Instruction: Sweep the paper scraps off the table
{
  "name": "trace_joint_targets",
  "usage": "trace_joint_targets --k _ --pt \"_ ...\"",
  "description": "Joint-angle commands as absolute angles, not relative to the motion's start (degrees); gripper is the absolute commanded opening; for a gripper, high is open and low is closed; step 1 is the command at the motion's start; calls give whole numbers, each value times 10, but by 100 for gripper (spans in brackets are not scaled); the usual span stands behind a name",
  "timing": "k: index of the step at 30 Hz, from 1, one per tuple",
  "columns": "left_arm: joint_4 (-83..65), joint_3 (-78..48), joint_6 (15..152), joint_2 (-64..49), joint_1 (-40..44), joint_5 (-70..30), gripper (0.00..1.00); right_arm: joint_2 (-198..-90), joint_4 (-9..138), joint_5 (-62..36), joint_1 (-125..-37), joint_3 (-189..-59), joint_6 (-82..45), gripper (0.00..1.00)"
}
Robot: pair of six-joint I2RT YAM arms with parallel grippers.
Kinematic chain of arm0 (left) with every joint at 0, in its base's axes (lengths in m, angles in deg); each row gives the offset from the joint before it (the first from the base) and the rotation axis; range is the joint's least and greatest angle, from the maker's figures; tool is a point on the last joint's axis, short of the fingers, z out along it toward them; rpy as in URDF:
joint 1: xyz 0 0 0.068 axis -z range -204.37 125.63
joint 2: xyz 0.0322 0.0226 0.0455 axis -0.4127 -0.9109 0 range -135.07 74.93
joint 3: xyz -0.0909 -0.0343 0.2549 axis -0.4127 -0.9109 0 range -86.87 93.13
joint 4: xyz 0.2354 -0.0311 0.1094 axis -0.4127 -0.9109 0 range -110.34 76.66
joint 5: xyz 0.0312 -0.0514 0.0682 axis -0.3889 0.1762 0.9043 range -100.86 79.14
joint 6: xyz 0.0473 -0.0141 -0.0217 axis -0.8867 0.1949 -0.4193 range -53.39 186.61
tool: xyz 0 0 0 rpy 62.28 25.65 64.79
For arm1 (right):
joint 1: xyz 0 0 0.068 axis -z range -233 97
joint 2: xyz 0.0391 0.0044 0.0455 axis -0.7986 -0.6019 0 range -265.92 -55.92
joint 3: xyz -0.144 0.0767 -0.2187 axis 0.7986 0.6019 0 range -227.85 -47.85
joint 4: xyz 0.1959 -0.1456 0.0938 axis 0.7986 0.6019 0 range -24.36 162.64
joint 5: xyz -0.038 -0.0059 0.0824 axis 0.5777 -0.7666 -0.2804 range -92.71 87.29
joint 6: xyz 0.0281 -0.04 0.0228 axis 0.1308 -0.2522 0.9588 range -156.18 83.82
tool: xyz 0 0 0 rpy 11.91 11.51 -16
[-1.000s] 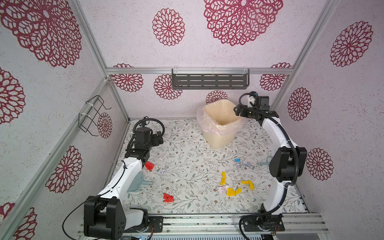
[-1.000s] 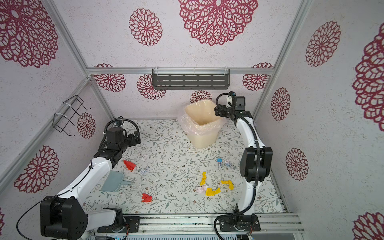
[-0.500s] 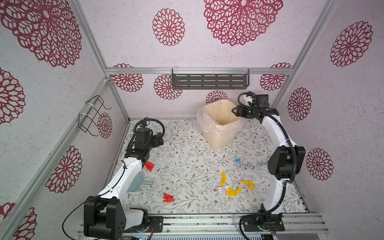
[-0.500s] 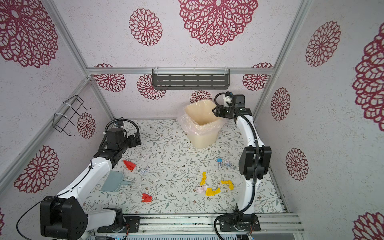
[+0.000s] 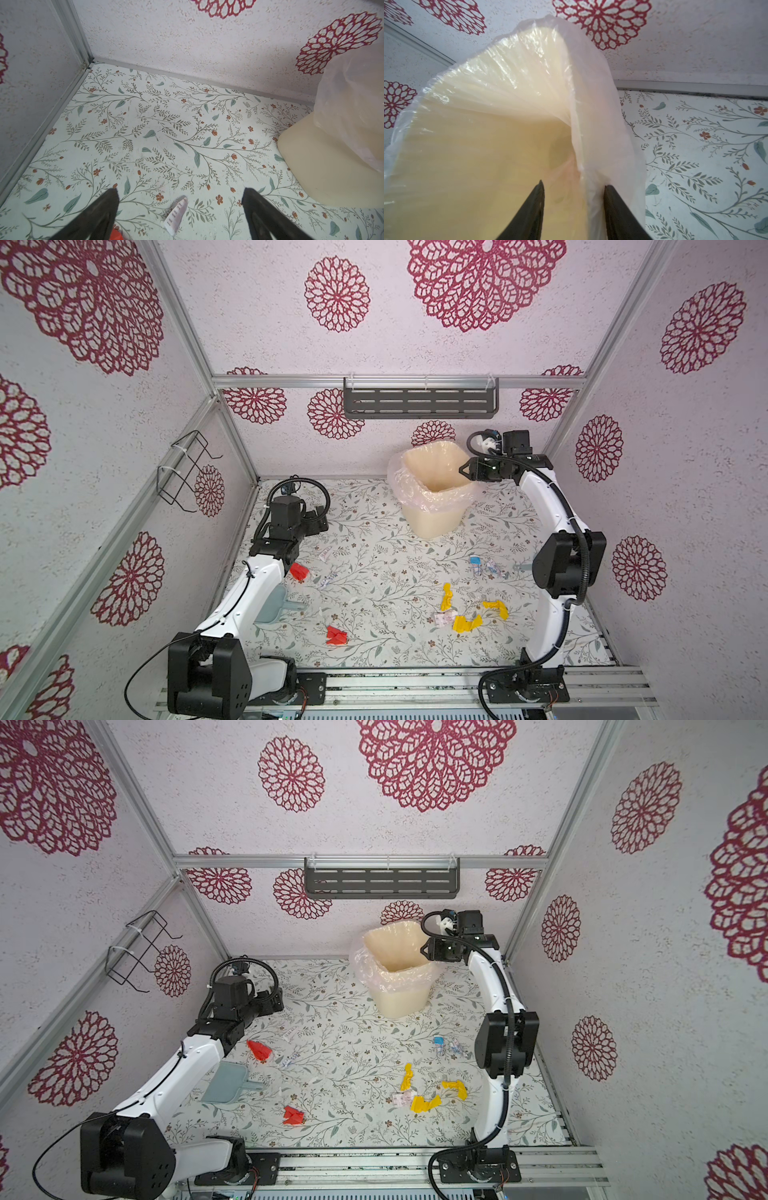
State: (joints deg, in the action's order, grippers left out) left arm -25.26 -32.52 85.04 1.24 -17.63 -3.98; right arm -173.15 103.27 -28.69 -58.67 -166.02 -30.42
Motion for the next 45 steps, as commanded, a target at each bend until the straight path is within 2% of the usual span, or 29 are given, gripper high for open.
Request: trace_joint_targets --k 1,13,26,45 --pt "-265 -338 840 35 -182 -43 97 -1725 1075 -316 -615 -1673 -328 47" --pt "-292 -383 835 104 -242 -44 97 -1727 1092 -332 -680 -1672 -318 42" --pt "-306 -404 838 132 -264 -29 97 -1731 1049 -301 -764 -1669 -224 42" --pt "-310 -413 839 147 -267 -19 97 -1751 1044 -305 -796 -1685 -203 41"
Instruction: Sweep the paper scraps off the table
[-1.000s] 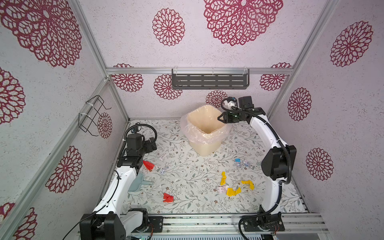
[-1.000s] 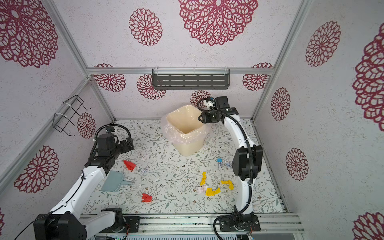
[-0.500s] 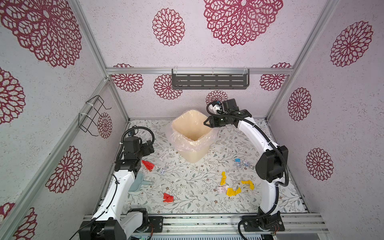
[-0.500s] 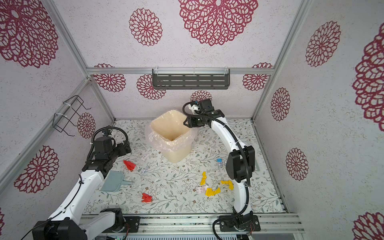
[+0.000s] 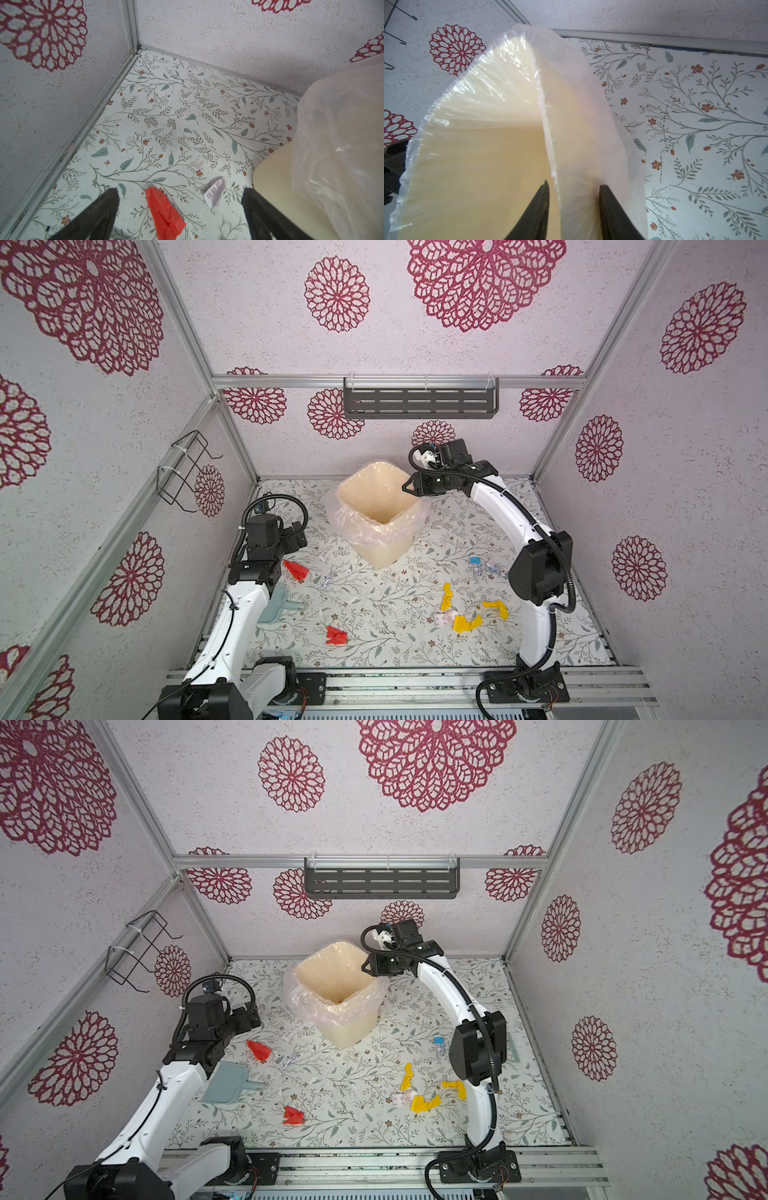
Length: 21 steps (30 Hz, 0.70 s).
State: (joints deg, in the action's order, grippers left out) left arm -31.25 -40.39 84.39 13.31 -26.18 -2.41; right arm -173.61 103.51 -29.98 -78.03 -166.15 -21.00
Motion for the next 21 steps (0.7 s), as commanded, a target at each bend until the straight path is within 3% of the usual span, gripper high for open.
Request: trace_joint_targets --k 1,5,11,16,19,20,21 --pt "-311 -414 839 148 -268 -19 97 -1752 1045 -304 -797 -1685 -202 41" --pt "-312 -416 840 150 -268 -20 97 -1755 1058 -299 -798 -1704 -202 46" --pt "-321 -415 839 162 -268 -25 97 -1749 1094 -259 -791 -1750 -207 67" --pt "-328 -412 841 177 -268 -27 97 -1738 1100 -246 -783 -1759 -202 76" --pt "-332 -410 842 182 -268 -29 97 -1726 1101 -240 -777 -1765 -195 90" --pt "-333 -409 842 184 -268 -29 97 -1714 1098 -239 -770 -1766 -185 99" --pt "-334 -409 842 185 -268 -30 97 -1710 1098 -239 -766 -1767 -182 99"
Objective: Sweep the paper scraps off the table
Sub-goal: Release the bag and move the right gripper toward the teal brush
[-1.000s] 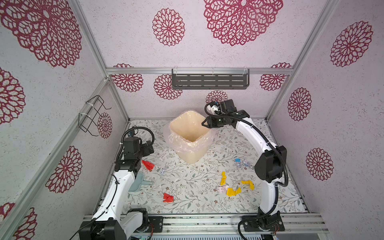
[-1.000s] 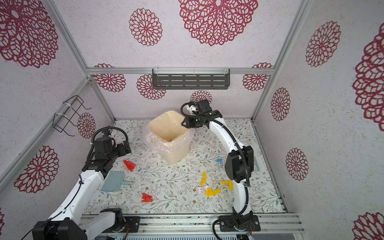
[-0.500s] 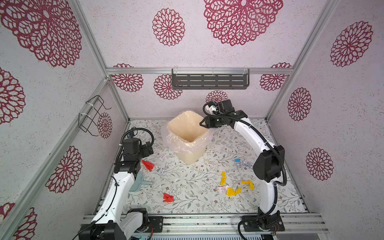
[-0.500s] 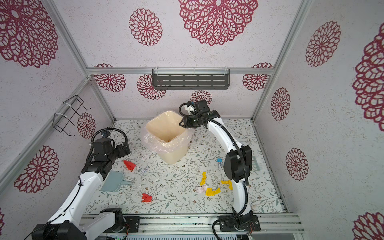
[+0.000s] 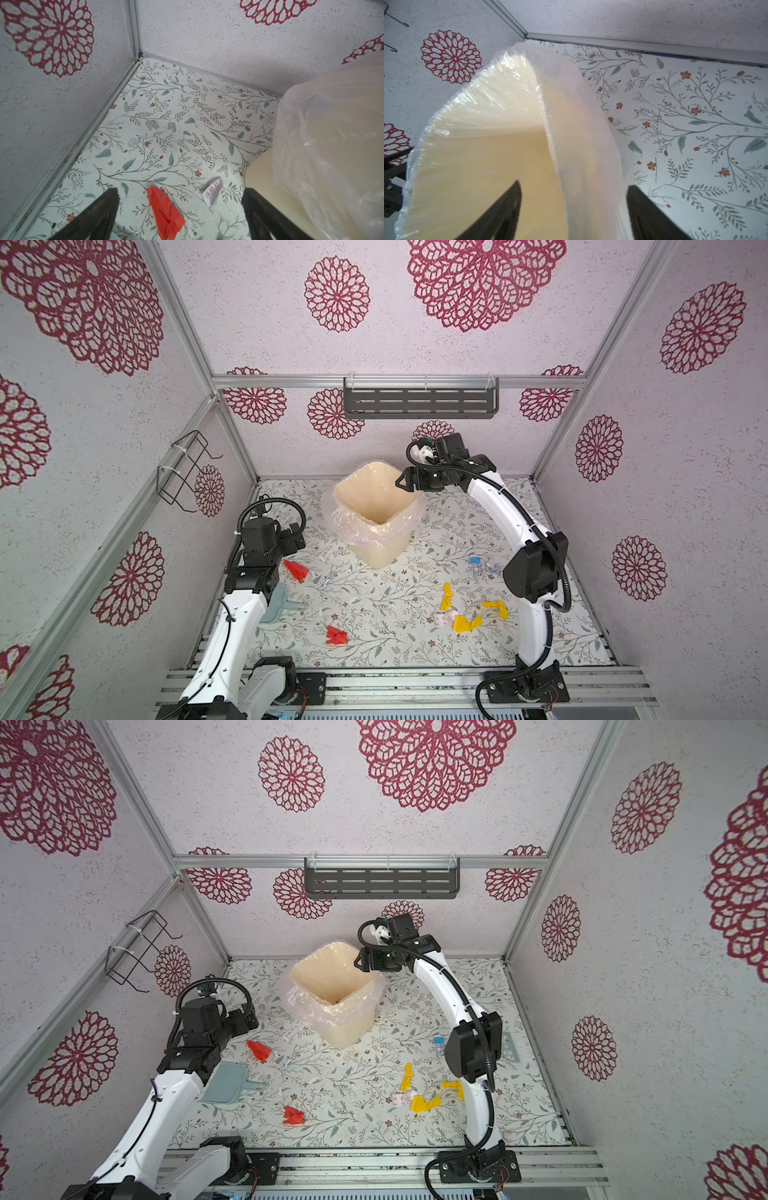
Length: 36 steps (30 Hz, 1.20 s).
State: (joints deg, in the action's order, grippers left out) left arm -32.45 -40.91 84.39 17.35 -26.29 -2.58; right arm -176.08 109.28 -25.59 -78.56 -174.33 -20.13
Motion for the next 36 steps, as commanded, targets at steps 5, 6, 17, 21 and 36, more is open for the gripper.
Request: trace_joint_targets --k 5,6,17,21,36 --pt "-340 -408 839 189 -268 -31 97 -1686 1103 -232 -748 -1773 -165 99" --pt "-343 -406 838 192 -268 -31 97 -1683 1105 -230 -746 -1772 -165 99" --pt "-348 -408 847 202 -266 -46 97 -1619 1157 -144 -703 -1771 -138 99" --pt "-350 -419 851 208 -265 -50 97 -1555 1248 125 -688 -1700 -41 99" --pt "-353 -409 846 192 -264 -52 97 -1423 1212 161 -605 -1398 186 99"
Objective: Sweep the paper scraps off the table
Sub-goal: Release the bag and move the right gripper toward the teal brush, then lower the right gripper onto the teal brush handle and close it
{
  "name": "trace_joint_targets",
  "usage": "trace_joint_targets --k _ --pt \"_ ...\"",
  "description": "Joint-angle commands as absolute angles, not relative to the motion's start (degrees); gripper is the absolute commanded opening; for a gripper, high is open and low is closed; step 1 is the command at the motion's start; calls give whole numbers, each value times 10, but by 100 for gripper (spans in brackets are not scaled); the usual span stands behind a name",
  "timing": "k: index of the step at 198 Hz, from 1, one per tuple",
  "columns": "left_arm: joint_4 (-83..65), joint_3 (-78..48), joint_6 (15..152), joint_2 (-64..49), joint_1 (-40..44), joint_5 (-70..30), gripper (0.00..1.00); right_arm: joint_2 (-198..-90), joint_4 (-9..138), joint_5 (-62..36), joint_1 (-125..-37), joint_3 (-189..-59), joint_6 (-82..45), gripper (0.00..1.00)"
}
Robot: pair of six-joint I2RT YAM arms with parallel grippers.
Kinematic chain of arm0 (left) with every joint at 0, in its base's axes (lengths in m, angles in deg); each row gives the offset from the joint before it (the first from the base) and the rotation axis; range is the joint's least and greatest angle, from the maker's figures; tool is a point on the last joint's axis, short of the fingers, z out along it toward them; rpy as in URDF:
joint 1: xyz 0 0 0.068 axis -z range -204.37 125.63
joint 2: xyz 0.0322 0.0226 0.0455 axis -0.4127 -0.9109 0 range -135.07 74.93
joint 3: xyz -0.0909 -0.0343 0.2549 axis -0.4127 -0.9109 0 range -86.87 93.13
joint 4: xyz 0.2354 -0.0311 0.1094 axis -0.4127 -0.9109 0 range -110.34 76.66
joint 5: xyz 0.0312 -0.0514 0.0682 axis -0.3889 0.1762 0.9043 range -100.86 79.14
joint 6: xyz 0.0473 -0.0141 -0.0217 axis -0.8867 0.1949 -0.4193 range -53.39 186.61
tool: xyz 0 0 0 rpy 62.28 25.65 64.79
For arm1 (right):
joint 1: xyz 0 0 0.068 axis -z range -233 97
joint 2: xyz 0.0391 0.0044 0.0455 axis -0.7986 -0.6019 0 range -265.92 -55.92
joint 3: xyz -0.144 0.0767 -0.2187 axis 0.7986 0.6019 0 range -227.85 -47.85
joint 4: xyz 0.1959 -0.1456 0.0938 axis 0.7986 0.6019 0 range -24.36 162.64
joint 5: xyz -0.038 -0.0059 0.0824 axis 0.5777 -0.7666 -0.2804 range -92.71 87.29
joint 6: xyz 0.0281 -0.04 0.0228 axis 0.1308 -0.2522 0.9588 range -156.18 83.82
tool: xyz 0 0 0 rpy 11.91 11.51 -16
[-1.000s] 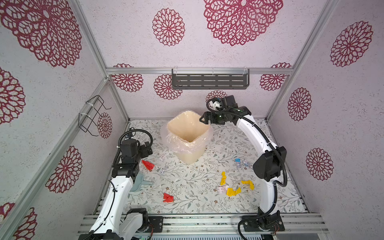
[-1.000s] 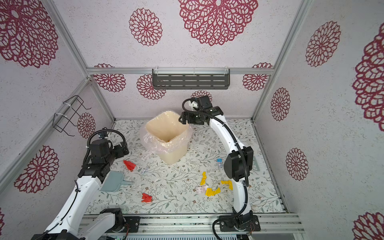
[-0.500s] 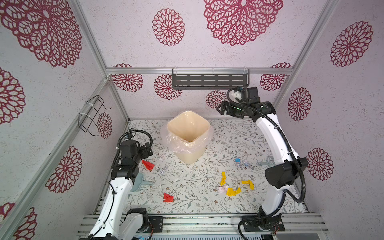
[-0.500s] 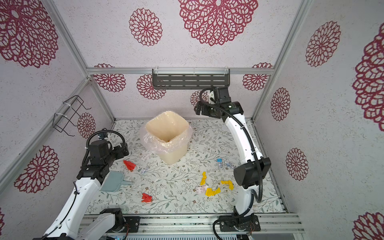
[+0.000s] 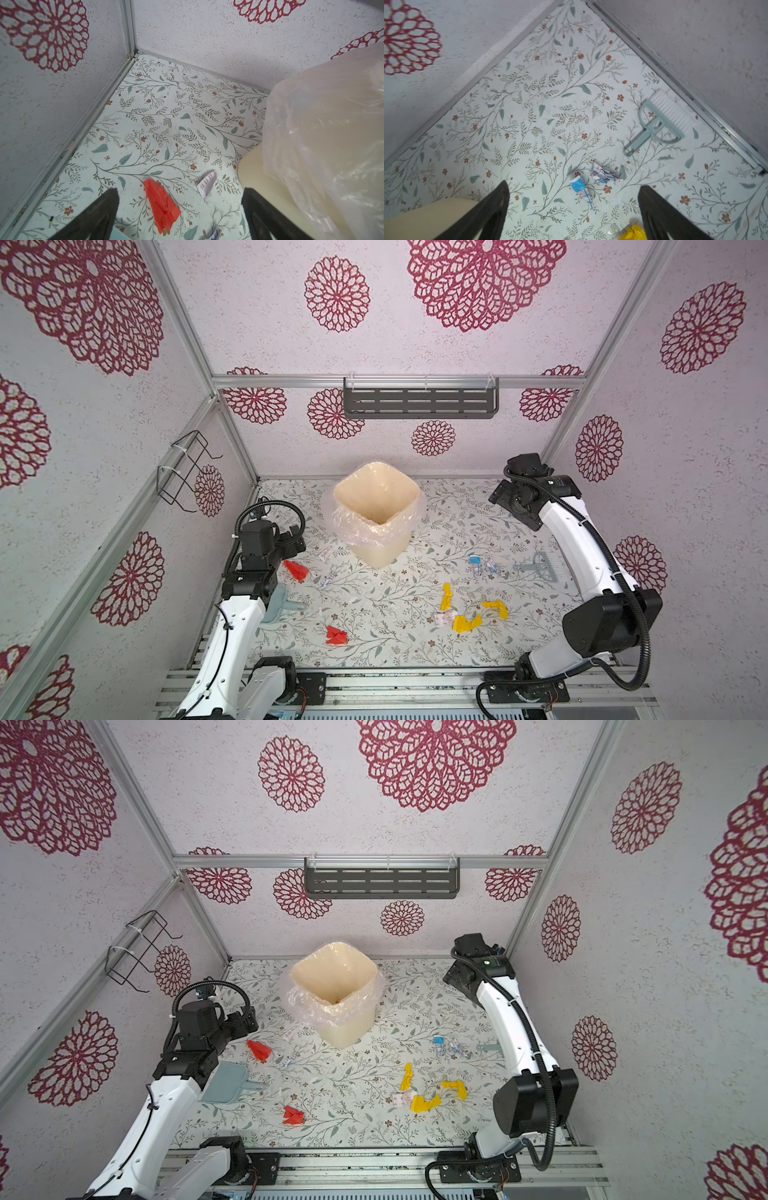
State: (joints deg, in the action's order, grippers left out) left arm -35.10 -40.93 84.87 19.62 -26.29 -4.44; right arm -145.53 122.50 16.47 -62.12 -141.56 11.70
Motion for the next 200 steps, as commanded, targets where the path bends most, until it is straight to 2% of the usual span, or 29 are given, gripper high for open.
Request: trace_joint_targets --k 1,61,107,200 --pt "-354 -407 846 191 -264 -52 97 -1420 1205 152 -598 -1386 198 99" --pt "-367 -396 851 188 -262 -49 97 -1409 1203 46 -499 -1289 324 99" --pt "-372 -403 857 190 -259 -44 97 -1401 1146 -44 -424 -1188 376 96" --pt "-387 -422 857 193 -257 -22 97 -1486 1154 -132 -346 -1199 356 89"
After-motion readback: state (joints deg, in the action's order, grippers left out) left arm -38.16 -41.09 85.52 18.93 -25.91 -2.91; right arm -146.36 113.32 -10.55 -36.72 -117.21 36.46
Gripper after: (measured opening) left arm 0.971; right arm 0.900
